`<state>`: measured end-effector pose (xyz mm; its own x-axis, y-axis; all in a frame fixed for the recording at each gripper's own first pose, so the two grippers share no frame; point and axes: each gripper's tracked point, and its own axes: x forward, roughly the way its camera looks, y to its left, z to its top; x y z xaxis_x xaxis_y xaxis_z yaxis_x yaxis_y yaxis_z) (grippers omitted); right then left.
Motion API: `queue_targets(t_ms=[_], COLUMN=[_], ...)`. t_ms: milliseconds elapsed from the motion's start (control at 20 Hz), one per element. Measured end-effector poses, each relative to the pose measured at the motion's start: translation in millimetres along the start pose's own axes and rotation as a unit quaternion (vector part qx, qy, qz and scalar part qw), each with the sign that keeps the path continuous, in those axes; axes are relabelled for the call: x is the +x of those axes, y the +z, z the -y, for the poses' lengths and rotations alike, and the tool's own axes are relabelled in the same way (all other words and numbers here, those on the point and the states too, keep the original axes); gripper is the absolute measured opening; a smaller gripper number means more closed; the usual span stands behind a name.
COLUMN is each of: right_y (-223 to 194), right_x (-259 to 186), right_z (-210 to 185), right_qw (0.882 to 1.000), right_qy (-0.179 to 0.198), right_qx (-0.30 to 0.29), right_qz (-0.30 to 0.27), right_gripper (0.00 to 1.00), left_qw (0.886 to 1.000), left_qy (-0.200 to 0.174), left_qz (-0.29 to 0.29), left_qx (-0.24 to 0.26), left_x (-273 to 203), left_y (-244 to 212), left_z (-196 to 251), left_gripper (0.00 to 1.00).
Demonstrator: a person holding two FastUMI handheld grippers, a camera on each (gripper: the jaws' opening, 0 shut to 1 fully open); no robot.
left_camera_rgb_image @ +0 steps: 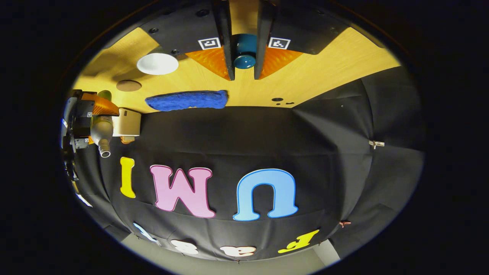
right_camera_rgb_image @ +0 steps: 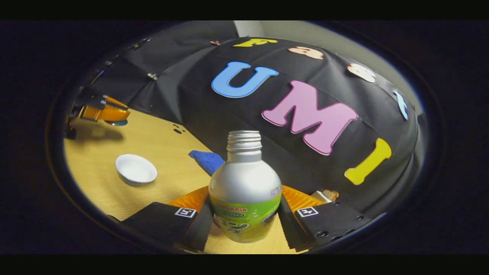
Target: Open the teacup lid with one hand, grasp the water bottle and pour water into the teacup with the other hand; after pouring, place the water bottle on the coaster and then close the teacup lid.
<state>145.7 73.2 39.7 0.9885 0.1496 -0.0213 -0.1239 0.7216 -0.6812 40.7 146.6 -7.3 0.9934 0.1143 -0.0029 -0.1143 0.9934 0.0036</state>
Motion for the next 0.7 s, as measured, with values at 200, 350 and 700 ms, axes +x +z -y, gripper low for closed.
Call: queue_targets(t_ms=[200, 350, 700], right_y=[14.8, 21.3, 15.0], right_x=[15.4, 12.2, 27.5], right_z=[-23.4, -39.6, -68.2], right_qw=[0.992, 0.980, 0.950], right_qy=[0.021, 0.038, 0.065], right_qx=[-0.120, -0.191, -0.303], right_qz=[0.016, 0.038, 0.048], right_gripper=[0.80, 0.79, 0.79], left_qw=[1.000, 1.000, 1.000], left_qy=[0.000, -0.004, -0.016], left_qz=[0.000, 0.002, 0.000], left_qx=[0.000, 0.001, 0.001], left_x=[1.7, 4.3, 18.7], left_y=[-0.5, -0.2, 0.2], left_z=[-15.7, -21.6, -33.1], left_gripper=[0.31, 0.31, 0.31])
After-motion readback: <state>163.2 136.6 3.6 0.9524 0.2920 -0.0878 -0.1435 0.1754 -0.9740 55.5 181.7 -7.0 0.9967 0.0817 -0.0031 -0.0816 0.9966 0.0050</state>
